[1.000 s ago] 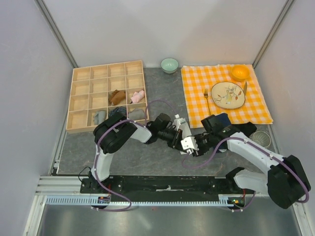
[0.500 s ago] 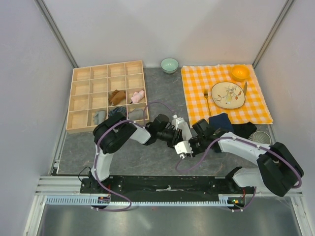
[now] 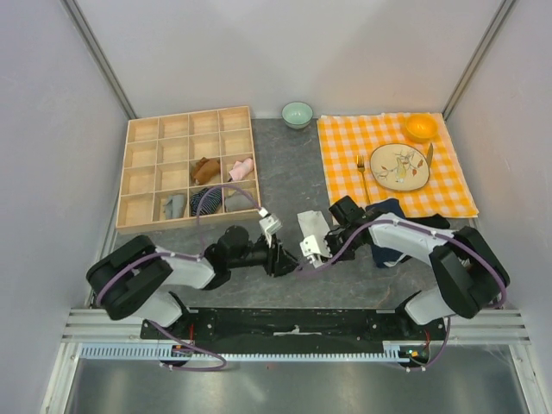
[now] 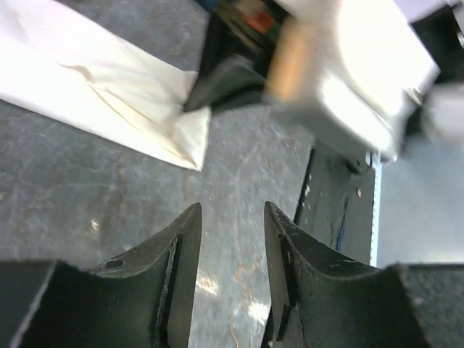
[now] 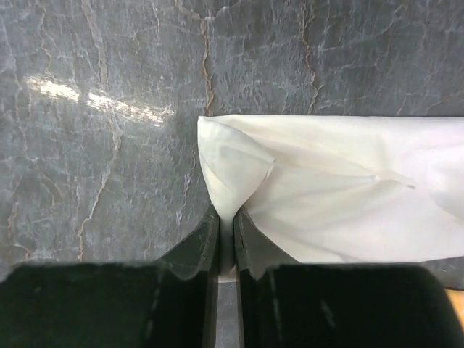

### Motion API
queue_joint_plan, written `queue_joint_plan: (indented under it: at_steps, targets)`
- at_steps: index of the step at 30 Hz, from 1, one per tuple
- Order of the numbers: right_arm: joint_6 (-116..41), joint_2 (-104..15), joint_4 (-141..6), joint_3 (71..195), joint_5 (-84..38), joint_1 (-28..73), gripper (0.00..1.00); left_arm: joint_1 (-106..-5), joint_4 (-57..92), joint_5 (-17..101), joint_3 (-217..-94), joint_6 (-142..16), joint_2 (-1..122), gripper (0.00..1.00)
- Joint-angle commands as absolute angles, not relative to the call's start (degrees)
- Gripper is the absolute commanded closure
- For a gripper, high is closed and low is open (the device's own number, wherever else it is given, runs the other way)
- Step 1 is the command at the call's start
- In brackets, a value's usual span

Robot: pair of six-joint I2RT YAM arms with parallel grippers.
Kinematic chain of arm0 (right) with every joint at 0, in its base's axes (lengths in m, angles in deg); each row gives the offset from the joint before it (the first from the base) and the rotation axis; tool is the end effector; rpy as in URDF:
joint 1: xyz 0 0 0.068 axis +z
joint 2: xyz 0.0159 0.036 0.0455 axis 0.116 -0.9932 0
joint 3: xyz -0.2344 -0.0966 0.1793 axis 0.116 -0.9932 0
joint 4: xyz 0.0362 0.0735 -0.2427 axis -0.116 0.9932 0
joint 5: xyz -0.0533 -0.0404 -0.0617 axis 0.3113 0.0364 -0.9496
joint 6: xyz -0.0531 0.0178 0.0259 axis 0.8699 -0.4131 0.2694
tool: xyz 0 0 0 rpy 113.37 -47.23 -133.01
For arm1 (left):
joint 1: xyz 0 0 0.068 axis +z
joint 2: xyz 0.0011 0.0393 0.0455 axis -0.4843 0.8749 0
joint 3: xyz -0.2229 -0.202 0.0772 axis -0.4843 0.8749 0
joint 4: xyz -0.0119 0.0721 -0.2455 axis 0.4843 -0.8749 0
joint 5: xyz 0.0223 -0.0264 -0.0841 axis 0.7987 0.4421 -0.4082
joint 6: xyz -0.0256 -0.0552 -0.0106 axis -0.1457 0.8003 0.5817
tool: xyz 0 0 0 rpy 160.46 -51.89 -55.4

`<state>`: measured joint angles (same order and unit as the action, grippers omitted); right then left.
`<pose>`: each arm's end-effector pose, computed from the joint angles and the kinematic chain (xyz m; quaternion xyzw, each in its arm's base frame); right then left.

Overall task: Roll the underwear
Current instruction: Roll the underwear to the center of the board.

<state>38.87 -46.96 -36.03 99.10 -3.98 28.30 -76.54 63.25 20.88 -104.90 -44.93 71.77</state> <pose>0.1815 0.1525 0.1895 -0.7820 0.5627 0.1773 0.2010 0.1622 -0.2115 0.1887 0.2702 0.7479 -0.5168 0.3172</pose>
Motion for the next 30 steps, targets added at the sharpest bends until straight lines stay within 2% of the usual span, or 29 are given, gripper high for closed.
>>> queue_joint_plan:
  at_steps: [1,5,11,20,30]
  targets:
    - [37.4,-52.5,-21.9,102.2,1.5,27.3,0.86,-83.6,81.0,29.6,-94.7,-65.5,64.0,0.53]
    - [38.7,-56.5,-15.5,106.0,7.6,25.8,0.86,-94.9,77.3,36.5,-94.6,-77.6,62.0,0.51]
    - [41.8,-63.5,-8.6,109.4,11.6,23.3,0.86,-103.5,71.5,47.4,-98.8,-90.6,65.6,0.43]
    - [42.7,-65.9,-7.8,110.3,13.0,21.6,0.85,-108.9,66.0,50.2,-108.0,-102.1,76.6,0.41]
    - [42.8,-66.0,-8.6,109.9,12.7,21.1,0.85,-109.6,64.9,60.9,-116.6,-107.8,88.4,0.42]
